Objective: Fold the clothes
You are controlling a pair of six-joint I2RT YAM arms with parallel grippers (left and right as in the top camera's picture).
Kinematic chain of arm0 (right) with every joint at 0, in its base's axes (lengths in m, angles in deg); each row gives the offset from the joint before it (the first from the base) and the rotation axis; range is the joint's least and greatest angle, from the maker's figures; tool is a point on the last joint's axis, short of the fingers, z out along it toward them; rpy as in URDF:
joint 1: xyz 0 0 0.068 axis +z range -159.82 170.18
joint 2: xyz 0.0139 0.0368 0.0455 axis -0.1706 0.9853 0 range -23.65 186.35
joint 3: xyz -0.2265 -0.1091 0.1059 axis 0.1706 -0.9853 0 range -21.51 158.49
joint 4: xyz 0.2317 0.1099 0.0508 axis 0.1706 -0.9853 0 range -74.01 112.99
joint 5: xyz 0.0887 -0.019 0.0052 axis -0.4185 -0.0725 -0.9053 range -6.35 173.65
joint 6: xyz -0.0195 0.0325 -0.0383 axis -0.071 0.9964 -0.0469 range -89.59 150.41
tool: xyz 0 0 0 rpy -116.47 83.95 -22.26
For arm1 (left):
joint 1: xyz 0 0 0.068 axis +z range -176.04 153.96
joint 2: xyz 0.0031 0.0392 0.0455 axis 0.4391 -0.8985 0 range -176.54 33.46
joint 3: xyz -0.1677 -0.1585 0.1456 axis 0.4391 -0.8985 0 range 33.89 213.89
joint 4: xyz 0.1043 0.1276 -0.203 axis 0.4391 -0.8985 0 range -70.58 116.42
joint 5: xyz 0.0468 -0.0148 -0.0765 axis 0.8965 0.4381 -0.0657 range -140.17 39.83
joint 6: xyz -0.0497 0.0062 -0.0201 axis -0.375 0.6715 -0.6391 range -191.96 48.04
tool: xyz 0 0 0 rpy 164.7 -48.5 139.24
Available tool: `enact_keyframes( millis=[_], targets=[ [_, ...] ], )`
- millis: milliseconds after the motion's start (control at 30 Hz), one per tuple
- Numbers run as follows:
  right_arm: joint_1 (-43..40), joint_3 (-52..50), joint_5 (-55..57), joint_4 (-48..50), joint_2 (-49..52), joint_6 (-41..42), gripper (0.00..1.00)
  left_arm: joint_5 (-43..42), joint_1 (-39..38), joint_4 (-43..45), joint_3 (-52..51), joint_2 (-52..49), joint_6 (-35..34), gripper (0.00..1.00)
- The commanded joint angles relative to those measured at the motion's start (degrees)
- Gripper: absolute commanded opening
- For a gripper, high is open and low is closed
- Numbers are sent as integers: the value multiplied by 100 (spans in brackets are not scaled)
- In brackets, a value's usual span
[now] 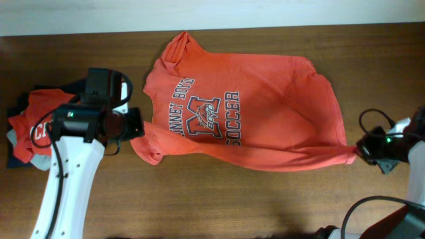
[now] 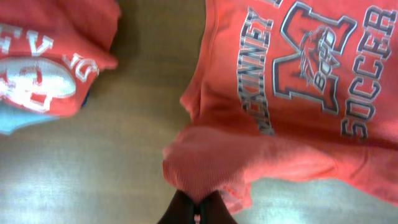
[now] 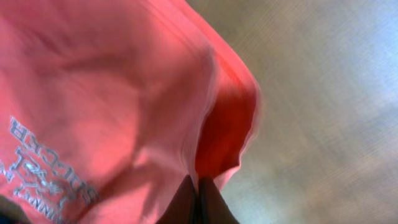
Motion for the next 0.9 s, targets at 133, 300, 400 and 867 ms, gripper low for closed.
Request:
enact_keyframes(
  millis=[133,300,400,867],
  targets=[
    [225,59,-79,883,402,319,5,144,17,603,101,-1056,800,0],
    [240,59,-140,1513,761,444,5,103,17,1169,101,-1513,907,0],
    [323,59,-271,1917,929,446,5,103,17,1589,101,-1707,1064,0],
    [402,59,-225,2568,992,555,5,-306,17,2715,101,-1928,1237,2]
  ],
)
